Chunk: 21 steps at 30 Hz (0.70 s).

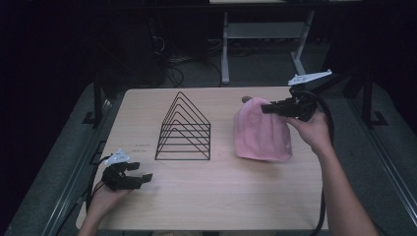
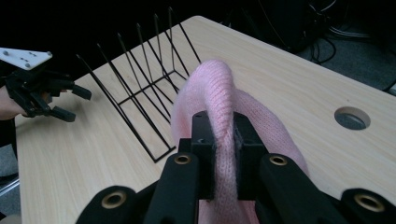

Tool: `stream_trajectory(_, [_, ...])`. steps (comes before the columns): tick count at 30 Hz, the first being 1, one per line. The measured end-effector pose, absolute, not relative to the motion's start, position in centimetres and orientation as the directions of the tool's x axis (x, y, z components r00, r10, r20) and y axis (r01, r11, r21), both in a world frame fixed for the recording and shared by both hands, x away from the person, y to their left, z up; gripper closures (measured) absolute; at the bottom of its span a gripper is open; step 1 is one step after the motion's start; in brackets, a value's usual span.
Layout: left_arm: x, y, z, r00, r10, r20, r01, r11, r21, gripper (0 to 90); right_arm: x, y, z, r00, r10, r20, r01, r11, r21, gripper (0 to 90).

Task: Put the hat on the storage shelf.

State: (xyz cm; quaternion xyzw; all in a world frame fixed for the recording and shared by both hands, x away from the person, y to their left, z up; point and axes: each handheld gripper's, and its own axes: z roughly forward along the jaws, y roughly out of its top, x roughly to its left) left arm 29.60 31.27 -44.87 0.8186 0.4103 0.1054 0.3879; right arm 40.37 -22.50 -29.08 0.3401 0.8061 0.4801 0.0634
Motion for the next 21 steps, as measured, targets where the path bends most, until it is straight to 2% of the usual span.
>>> stream_trajectory(21, [29.6, 31.3, -43.2, 0.655, 0.737, -0.166, 0.577, -0.345, 0.740, 23.4, 39.7, -18.3, -23.5, -0.832, 0.530, 0.165, 0.398, 0.362, 0.843, 81.6])
